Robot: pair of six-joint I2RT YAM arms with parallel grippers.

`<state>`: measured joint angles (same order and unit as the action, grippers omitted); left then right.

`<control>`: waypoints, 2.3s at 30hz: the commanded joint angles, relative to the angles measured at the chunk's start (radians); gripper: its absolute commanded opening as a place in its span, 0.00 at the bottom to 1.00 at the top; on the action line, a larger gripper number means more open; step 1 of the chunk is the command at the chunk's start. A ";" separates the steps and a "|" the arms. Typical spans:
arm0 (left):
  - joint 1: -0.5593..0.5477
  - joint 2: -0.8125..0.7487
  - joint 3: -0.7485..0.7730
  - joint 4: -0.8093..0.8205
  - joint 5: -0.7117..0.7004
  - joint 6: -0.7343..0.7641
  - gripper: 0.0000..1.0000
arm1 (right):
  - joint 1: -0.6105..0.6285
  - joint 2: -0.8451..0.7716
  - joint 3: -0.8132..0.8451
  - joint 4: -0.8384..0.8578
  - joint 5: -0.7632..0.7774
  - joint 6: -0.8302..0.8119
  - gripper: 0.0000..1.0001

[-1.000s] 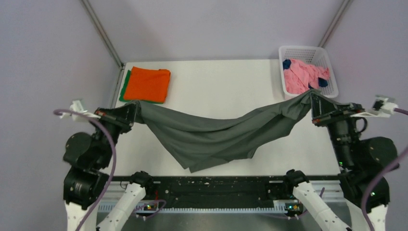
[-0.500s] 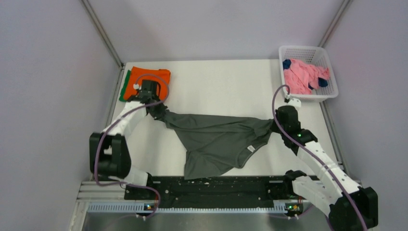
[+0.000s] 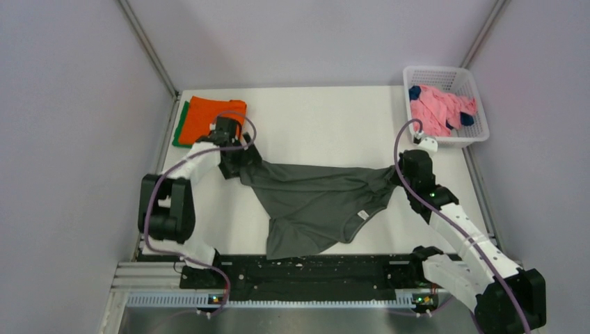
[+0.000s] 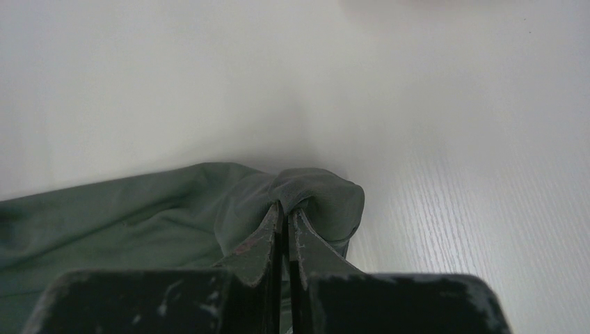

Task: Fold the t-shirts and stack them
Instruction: Flatten out the tshirt

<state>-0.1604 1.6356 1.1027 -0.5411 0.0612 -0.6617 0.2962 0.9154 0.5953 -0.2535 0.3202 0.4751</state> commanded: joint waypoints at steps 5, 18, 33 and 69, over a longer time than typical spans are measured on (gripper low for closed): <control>-0.254 -0.542 -0.360 -0.012 -0.042 -0.104 0.99 | -0.011 -0.034 -0.017 0.007 -0.022 0.006 0.00; -0.347 -0.514 -0.542 0.223 0.054 -0.187 0.70 | -0.011 -0.078 -0.049 -0.002 -0.049 0.011 0.00; -0.348 -0.361 -0.502 0.264 0.101 -0.193 0.24 | -0.011 -0.075 -0.055 -0.005 -0.033 0.006 0.00; -0.349 -0.913 0.209 0.032 0.038 0.020 0.00 | -0.011 -0.342 0.633 -0.200 -0.212 -0.073 0.00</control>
<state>-0.5060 0.7670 1.1378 -0.4606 0.1326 -0.7082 0.2916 0.6056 1.0492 -0.4183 0.1711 0.4423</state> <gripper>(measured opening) 0.012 0.010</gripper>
